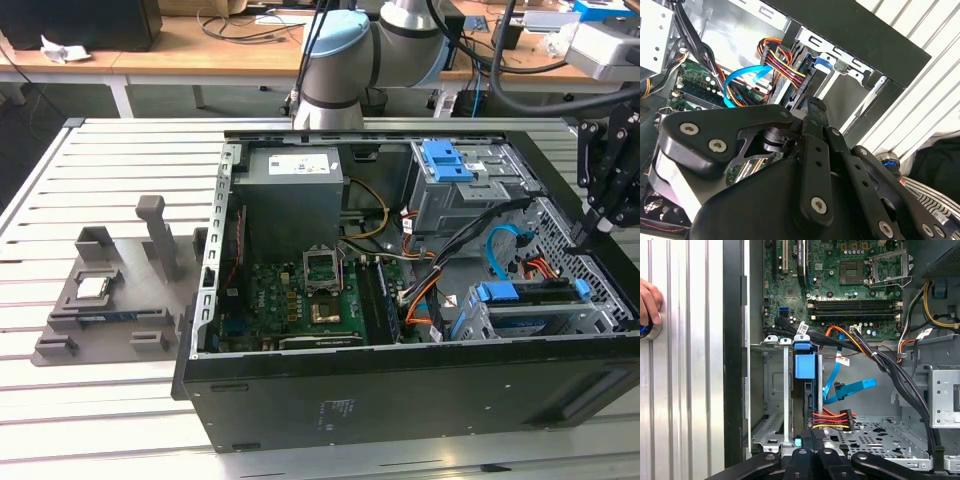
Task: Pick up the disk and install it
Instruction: 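Insert the second disk wire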
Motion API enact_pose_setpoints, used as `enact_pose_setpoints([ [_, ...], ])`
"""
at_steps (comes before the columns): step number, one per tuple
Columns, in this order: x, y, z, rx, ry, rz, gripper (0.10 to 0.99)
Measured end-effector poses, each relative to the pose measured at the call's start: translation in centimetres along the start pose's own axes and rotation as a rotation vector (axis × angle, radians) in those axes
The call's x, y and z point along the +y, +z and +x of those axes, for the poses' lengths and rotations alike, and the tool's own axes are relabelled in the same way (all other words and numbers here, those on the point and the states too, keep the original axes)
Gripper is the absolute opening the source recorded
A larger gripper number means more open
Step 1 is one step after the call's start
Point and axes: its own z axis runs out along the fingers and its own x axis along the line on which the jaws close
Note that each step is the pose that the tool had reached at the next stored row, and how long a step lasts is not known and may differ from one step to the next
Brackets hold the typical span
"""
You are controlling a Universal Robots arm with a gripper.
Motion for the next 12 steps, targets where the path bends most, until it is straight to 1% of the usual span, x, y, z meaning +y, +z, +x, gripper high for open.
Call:
enact_pose_setpoints([
  [1,0.0,-0.01,0.0,0.0,0.0,0.0,0.106],
  [3,0.0,-0.02,0.0,0.0,0.0,0.0,0.235],
  [4,0.0,-0.02,0.0,0.0,0.0,0.0,0.235],
  [6,0.0,-0.02,0.0,0.0,0.0,0.0,0.357],
  [7,0.0,-0.02,0.0,-0.0001,0.0,0.0,0.357],
  [8,0.04,-0.04,0.0,0.0002,0.0,0.0,0.42],
  [9,0.14,-0.04,0.0,0.0006,0.0,0.0,0.42],
  [11,1.05,0.18,-0.16,-0.0011,-0.009,0.001,0.42],
  [12,1.54,0.26,-0.32,-0.0035,-0.014,0.001,0.42],
])
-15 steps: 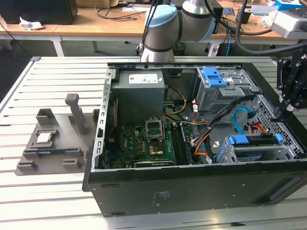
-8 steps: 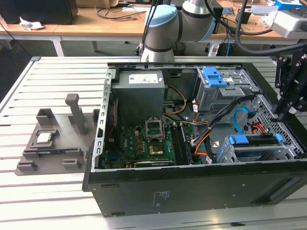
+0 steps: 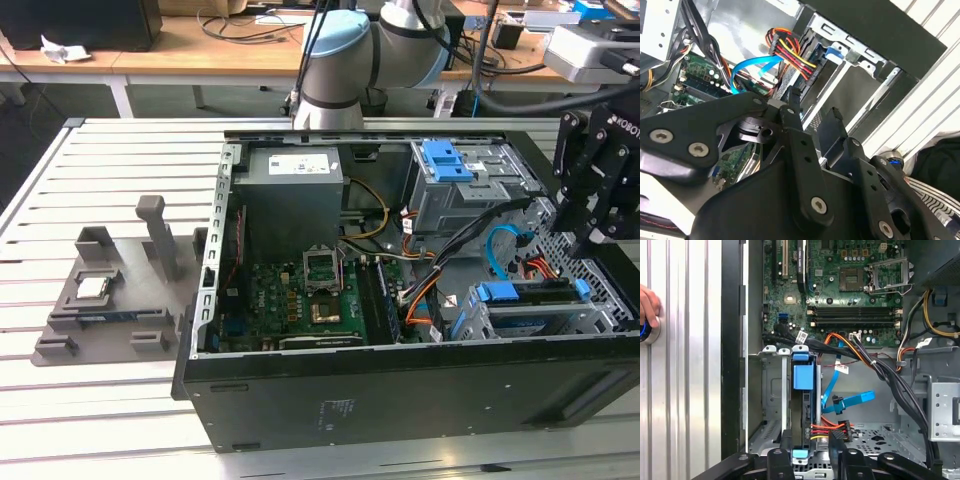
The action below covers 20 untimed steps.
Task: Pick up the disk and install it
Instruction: 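Insert the second disk wire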
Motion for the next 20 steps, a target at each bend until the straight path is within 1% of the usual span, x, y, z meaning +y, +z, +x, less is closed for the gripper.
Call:
enact_pose_setpoints([
  [5,0.94,0.15,-0.52,-0.0073,-0.009,0.001,0.42],
  [7,1.31,0.2,-0.65,-0.0119,-0.012,0.001,0.42],
  [9,1.82,0.25,-0.65,-0.0232,-0.016,0.001,0.42],
  [10,2.02,0.29,-0.66,-0.0329,-0.019,0.002,0.42],
  [13,2.14,0.47,-0.68,-0.0529,-0.024,0.002,0.42],
  [18,2.14,1.2,-0.74,-0.0533,-0.031,0.003,0.42],
  [20,2.34,1.32,-0.75,-0.0534,-0.038,0.003,0.42],
])
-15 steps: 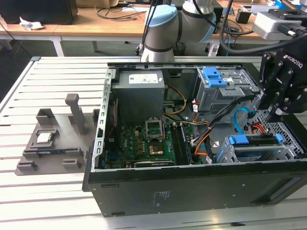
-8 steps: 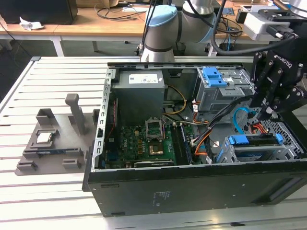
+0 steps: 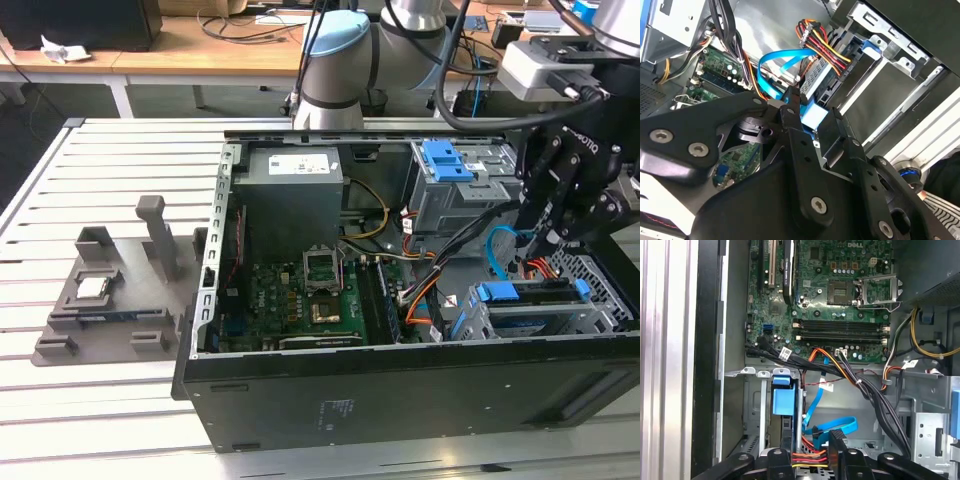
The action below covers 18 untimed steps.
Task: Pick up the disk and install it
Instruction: 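Insert the second disk wire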
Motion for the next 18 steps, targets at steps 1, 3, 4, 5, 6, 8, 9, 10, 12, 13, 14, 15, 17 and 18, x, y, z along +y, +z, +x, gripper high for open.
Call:
enact_pose_setpoints([
  [1,0.16,0.04,0.0,-0.0003,-0.004,0.0,0.42],
  [3,0.29,0.09,0.0,-0.0004,-0.011,0.0,0.42],
  [4,0.29,0.12,0.0,-0.0002,-0.015,0.0,0.42],
  [5,0.29,0.12,0.0,-0.0001,-0.017,0.0,0.42],
  [6,0.29,0.13,0.0,-0.0002,-0.017,0.0,0.42],
  [8,0.29,0.14,0.01,-0.0003,-0.017,0.0,0.42],
  [9,0.29,0.14,0.01,-0.0003,-0.017,0.001,0.42],
  [10,0.29,0.15,0.01,-0.0003,-0.017,0.0,0.42],
  [12,0.29,0.15,0.01,-0.0003,-0.017,0.001,0.404],
  [13,0.29,0.16,0.01,-0.0003,-0.017,0.001,0.341],
  [14,0.29,0.16,0.01,-0.0004,-0.017,0.0,0.275],
  [15,0.29,0.16,0.01,-0.0003,-0.017,0.001,0.216],
  [17,0.29,0.17,0.01,-0.0003,-0.017,0.001,0.11],
  [18,0.29,0.17,0.01,-0.0003,-0.017,0.001,0.102],
])
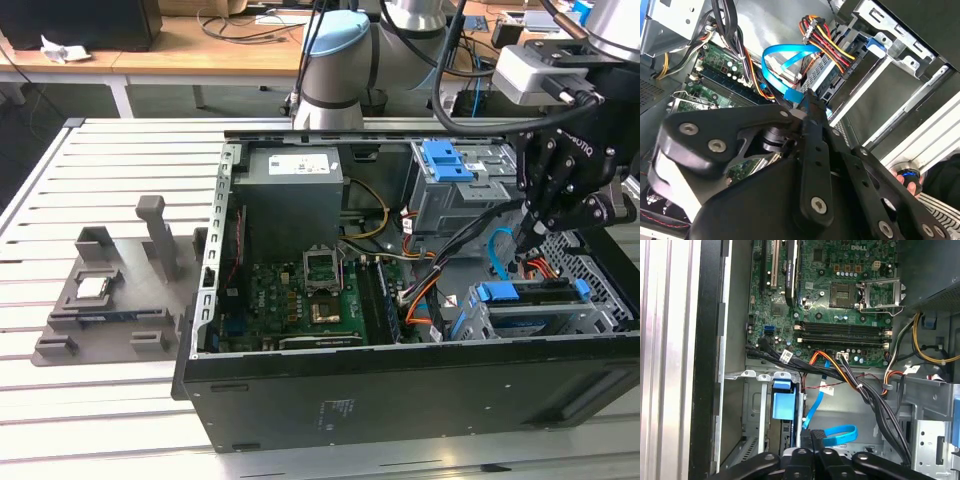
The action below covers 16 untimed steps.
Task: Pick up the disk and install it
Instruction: 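Insert the second disk wire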
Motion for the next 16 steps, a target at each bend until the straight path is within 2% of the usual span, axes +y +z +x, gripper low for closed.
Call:
enact_pose_setpoints([
  [5,0.01,0.04,0.17,0.0021,0.0,0.0,0.102],
  [7,0.05,0.09,0.97,0.0179,0.0,-0.001,0.102],
  [10,0.12,0.22,2.13,0.0338,0.0,-0.002,0.102],
  [12,0.14,0.47,2.81,0.0378,0.001,-0.002,0.102],
  [16,-0.3,0.98,2.98,0.0389,0.0,-0.003,0.102],
])
